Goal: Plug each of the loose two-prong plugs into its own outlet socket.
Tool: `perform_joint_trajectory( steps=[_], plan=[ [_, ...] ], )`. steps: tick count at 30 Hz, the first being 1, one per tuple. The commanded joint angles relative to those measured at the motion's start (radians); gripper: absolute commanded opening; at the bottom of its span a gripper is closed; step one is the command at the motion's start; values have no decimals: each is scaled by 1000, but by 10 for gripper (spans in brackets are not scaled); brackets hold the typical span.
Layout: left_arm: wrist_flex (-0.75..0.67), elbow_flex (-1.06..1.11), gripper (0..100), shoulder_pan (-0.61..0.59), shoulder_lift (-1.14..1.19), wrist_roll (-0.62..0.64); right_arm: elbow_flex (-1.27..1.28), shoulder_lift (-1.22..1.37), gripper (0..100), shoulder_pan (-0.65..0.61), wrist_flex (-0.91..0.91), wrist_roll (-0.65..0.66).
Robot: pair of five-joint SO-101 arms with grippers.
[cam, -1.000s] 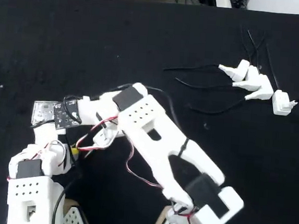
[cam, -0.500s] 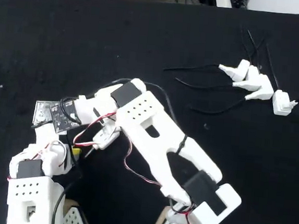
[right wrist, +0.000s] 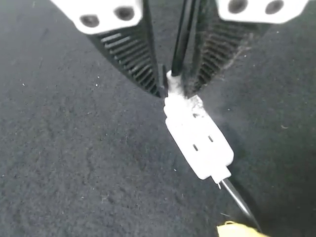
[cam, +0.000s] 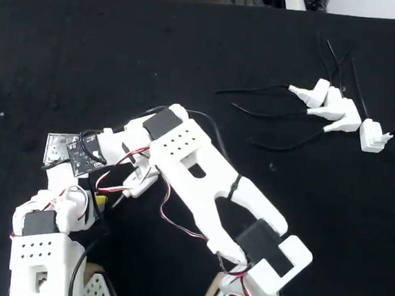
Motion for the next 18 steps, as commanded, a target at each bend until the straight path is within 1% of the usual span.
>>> perform_joint_trajectory(
  steps=[1,7,11,18],
  plan=[
    [-11,-10,272,7,-3,-3,-21,15,11,6,-5,14],
    [-11,-10,270,1,-3,-3,-15,19,11,0,-3,6],
    [-11,-10,271,-56,-3,-3,-15,16,11,0,-8,-58],
    [-11,-12,270,-108,-3,-3,7,24,11,-31,-37,-110]
  ],
)
